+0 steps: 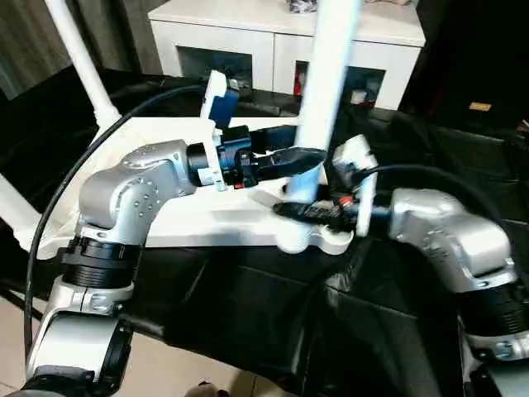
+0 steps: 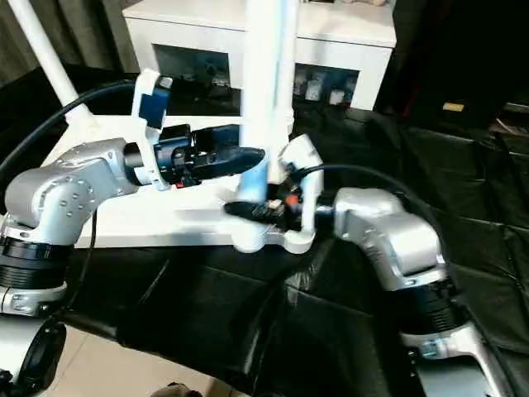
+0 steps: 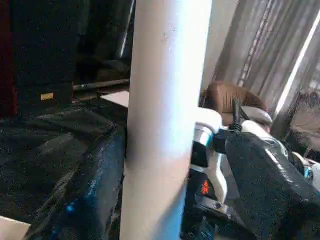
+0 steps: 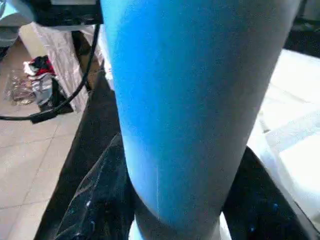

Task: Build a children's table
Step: Insert table leg to table base

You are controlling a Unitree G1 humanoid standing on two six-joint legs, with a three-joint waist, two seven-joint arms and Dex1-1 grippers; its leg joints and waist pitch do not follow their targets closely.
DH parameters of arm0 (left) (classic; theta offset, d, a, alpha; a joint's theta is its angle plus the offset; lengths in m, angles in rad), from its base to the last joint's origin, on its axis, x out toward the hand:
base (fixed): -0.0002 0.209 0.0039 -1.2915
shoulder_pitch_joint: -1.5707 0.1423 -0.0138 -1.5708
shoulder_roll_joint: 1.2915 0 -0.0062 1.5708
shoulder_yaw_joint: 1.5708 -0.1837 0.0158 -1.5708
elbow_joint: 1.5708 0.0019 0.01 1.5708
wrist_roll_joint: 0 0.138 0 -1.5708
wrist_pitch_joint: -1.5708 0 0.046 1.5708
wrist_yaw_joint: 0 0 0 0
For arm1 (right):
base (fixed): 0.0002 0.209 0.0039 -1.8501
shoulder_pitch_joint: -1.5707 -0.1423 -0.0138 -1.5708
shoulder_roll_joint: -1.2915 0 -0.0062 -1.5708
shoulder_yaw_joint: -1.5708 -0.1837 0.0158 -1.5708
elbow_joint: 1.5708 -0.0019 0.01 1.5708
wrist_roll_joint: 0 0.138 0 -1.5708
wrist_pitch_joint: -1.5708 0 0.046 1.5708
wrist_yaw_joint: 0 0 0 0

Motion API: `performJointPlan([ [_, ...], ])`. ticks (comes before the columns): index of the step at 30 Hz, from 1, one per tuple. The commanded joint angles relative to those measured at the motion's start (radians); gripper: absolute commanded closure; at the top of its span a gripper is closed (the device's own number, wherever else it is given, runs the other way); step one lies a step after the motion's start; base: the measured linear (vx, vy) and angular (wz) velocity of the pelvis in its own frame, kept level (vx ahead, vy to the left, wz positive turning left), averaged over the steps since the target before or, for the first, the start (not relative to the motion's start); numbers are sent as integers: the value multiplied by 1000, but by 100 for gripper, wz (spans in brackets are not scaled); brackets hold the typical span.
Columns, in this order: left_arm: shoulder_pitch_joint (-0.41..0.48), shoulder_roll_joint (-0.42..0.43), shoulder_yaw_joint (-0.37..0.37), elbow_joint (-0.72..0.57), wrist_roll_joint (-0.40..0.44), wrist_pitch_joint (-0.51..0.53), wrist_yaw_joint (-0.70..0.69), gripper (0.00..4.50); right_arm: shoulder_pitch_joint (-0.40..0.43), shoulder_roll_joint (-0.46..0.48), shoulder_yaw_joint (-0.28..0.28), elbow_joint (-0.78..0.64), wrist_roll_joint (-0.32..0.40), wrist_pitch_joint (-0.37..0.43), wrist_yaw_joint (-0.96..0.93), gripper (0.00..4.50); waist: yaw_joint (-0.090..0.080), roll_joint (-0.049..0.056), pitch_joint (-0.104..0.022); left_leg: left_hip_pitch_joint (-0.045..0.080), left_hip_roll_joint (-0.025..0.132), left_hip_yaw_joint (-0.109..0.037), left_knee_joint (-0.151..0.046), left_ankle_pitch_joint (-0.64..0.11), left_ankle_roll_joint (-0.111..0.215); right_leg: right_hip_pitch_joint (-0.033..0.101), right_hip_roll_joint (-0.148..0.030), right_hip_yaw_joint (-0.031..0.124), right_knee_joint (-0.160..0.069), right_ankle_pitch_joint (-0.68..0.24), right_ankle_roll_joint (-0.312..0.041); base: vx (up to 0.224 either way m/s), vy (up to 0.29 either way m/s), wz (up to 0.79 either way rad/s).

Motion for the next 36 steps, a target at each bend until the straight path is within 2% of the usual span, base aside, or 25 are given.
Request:
performJointPlan([
  [1, 1, 0, 14, -19, -8, 2, 2, 66, -9, -13, -30, -28, 16, 6, -8, 265, 3, -9, -80, 13, 34, -9, -74, -139, 18, 61, -66, 40, -74, -247, -211, 0, 0, 0],
  [3, 2, -7, 25, 0, 9, -29, 26, 62, -3, -17, -45, -34, 21, 5, -21, 265, 3, -10, -79, 12, 34, -9, -74, -137, 19, 62, -65, 40, -74, -248, -208, 0, 0, 0],
  [6, 21, 4, 22, 5, 40, -55, 44, 29, 2, -21, -61, -27, 8, -5, -43, 265, 3, -7, -80, 12, 35, -10, -74, -134, 20, 62, -65, 40, -74, -242, -206, 0, 0, 0],
  [8, 77, 32, 21, 26, 148, -94, 170, 21, 9, -27, -90, 16, -50, -49, -117, 265, -3, -5, -79, 10, 35, -11, -75, -136, 13, 61, -63, 39, -74, -238, -196, 0, 0, 0],
  [9, 83, 35, 19, 28, 162, -97, 187, 21, 9, -27, -94, 22, -56, -53, -126, 265, -4, -5, -79, 9, 35, -12, -76, -140, 8, 63, -63, 39, -73, -242, -190, 0, 0, 0],
  [10, 109, 40, 16, 35, 217, -126, 251, 21, 11, -23, -100, 44, -82, -78, -160, 265, -6, -1, -82, 13, 33, -12, -74, -140, 3, 62, -63, 39, -73, -248, -183, 0, 0, 0],
  [11, 124, 40, 15, 36, 243, -144, 282, 21, 14, -20, -103, 52, -94, -91, -175, 265, -10, -2, -81, 13, 32, -10, -73, -146, 2, 59, -60, 39, -78, -255, -179, 0, 0, 0],
  [15, 171, 34, -27, 67, 331, -228, 337, 21, 3, 11, -124, 101, -115, -133, -246, 265, -9, -2, -82, 14, 33, -11, -75, -154, 9, 58, -61, 38, -80, -262, -180, 0, 0, 0],
  [16, 183, 39, -51, 64, 342, -253, 312, 21, 1, 14, -128, 108, -114, -138, -254, 265, -8, -7, -83, 13, 34, -11, -76, -152, 12, 58, -63, 38, -81, -262, -181, 0, 0, 0],
  [19, 218, 42, -115, 47, 332, -310, 184, 21, -4, 15, -125, 135, -129, -152, -265, 265, -5, -9, -83, 16, 37, -9, -77, -144, 16, 54, -65, 40, -77, -245, -191, 0, 0, 0],
  [20, 218, 42, -115, 47, 332, -310, 184, 21, -4, 15, -125, 135, -129, -152, -265, 265, -2, -7, -83, 14, 37, -9, -78, -136, 19, 56, -65, 41, -73, -222, -199, 0, 0, 0],
  [21, 217, 36, -179, 86, 394, -375, 171, 21, -2, 13, -108, 156, -148, -168, -252, 265, -3, -19, -83, 12, 37, -8, -78, -132, 23, 57, -65, 41, -74, -214, -200, 0, 0, 0],
  [22, 210, 34, -221, 120, 437, -425, 153, 21, -3, 12, -97, 165, -154, -173, -240, 265, -2, -27, -82, 11, 37, -7, -77, -129, 32, 59, -67, 42, -73, -217, -196, 0, 0, 0],
  [23, 209, 34, -229, 127, 446, -436, 149, 21, -3, 12, -95, 167, -156, -174, -238, 265, 0, -22, -81, 11, 37, -9, -78, -129, 35, 57, -68, 41, -75, -230, -191, 0, 0, 0],
  [24, 204, 28, -268, 159, 466, -461, 106, 21, -5, 12, -84, 175, -161, -179, -228, 265, -2, -27, -81, 11, 37, -7, -78, -138, 34, 58, -70, 42, -78, -253, -179, 0, 0, 0],
  [27, 184, 18, -303, 223, 478, -476, 50, 21, -11, 8, -73, 180, -165, -187, -221, 265, -4, -25, -80, 13, 38, -7, -79, -139, 25, 57, -72, 43, -78, -263, -179, 0, 0, 0],
  [28, 172, 15, -314, 256, 492, -489, 42, 50, -13, 4, -71, 179, -165, -187, -218, 265, -4, -24, -80, 15, 36, -6, -78, -145, 25, 55, -70, 44, -79, -267, -177, 0, 0, 0],
  [29, 154, 12, -323, 304, 515, -511, 46, 50, -15, 0, -73, 176, -163, -185, -215, 265, -5, -24, -79, 14, 34, -7, -78, -147, 28, 56, -68, 43, -82, -271, -171, 0, 0, 0],
  [31, 132, 9, -330, 362, 537, -533, 44, 57, -14, -6, -76, 168, -162, -182, -208, 265, -6, -25, -81, 14, 35, -8, -78, -146, 24, 59, -71, 44, -79, -260, -173, 0, 0, 0],
  [32, 132, 9, -330, 362, 537, -533, 44, 57, -14, -6, -76, 168, -162, -182, -208, 265, -6, -22, -81, 12, 35, -9, -78, -141, 24, 61, -72, 43, -78, -254, -176, 0, 0, 0],
  [33, 121, 11, -334, 392, 547, -543, 36, 79, -11, -10, -78, 162, -162, -181, -204, 265, -7, -14, -82, 14, 36, -9, -77, -139, 23, 59, -71, 43, -75, -242, -184, 0, 0, 0],
  [34, 110, 16, -342, 426, 560, -557, 22, 92, -6, -15, -81, 156, -163, -181, -198, 265, -9, -17, -81, 13, 34, -8, -76, -142, 28, 59, -68, 43, -80, -237, -186, 0, 0, 0],
  [35, 102, 19, -349, 452, 572, -574, 12, 92, 0, -19, -82, 147, -163, -180, -192, 265, -8, -12, -83, 13, 35, -9, -76, -139, 28, 61, -70, 44, -76, -220, -193, 0, 0, 0],
  [36, 93, 23, -355, 489, 578, -582, -10, 98, 11, -27, -83, 134, -164, -180, -186, 265, -10, -13, -83, 12, 35, -9, -77, -138, 29, 61, -68, 43, -78, -213, -195, 0, 0, 0],
])
